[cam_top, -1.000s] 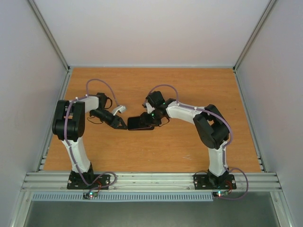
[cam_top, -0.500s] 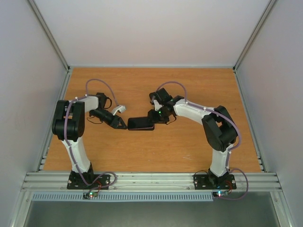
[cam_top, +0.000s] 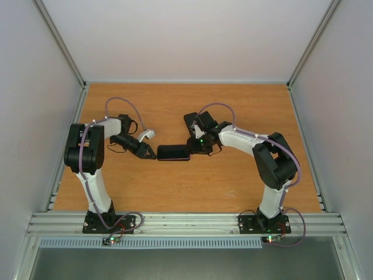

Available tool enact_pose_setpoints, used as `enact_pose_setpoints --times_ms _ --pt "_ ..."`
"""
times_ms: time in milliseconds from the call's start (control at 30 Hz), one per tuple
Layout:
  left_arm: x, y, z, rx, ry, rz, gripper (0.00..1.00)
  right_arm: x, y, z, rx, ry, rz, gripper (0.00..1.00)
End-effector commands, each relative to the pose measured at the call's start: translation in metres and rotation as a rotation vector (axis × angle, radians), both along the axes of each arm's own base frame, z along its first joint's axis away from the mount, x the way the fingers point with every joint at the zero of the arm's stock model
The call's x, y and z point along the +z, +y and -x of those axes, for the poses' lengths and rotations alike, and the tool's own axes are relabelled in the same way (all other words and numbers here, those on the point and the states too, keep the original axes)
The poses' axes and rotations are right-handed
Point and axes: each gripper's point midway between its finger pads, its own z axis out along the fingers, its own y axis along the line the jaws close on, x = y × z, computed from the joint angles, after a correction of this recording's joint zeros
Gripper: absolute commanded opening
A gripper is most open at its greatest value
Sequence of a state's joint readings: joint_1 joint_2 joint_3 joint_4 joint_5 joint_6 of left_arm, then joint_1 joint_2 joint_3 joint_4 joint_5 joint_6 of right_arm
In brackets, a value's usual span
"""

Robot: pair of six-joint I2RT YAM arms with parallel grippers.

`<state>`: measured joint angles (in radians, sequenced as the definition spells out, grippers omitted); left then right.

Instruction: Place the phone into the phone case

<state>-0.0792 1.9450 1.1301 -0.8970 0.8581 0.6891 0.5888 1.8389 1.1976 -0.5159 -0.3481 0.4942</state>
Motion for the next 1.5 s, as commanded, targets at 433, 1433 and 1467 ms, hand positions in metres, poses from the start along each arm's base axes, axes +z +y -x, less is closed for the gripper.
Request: enact_pose_setpoints --times_ms 433,1433,1467 --pt "-0.004 -0.01 -0.012 0.008 0.014 0.004 0.45 -0.005 0.008 -0.01 0.005 -0.049 -0.049 0.24" --pt "-0.011 -0.021 -0.027 0.026 0.048 -0.032 0.46 -0.027 0.006 -0.002 0.0 -0.027 -0.053 0.07" --pt "-0.012 -0.021 -0.027 0.024 0.048 -0.032 0.46 -0.028 0.006 -0.002 -0.001 -0.023 -0.057 0.07"
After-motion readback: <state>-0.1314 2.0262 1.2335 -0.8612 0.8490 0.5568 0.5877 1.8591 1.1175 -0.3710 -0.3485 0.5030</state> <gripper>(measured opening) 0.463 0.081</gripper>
